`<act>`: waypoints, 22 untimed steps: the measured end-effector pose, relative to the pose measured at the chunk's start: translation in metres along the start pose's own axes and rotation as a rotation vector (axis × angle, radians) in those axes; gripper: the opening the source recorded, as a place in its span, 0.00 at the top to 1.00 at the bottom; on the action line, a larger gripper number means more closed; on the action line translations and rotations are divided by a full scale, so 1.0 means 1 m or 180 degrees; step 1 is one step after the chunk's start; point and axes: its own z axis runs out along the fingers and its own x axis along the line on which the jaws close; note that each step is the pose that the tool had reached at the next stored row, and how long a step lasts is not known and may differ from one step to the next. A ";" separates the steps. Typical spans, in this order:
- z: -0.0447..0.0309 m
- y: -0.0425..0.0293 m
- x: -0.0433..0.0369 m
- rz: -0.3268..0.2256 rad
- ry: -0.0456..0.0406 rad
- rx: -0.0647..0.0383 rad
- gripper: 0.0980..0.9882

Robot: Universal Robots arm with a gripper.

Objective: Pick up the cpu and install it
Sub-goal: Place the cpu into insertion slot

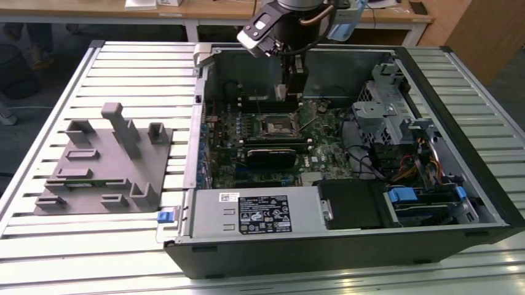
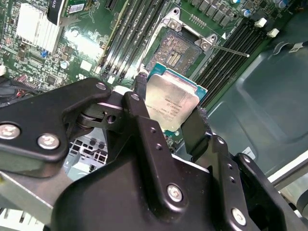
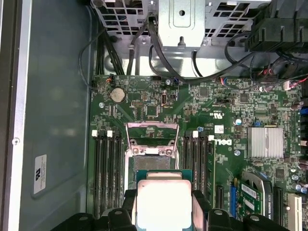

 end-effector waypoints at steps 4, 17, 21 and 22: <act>0.0020 -0.0001 0.0000 0.0000 0.0000 0.0000 0.50; 0.0233 -0.0017 -0.0003 -0.0145 0.0006 0.0004 0.50; 0.0275 -0.0024 -0.0003 -0.0164 0.0007 0.0004 0.50; 0.0281 -0.0026 -0.0003 -0.0164 0.0007 0.0004 0.50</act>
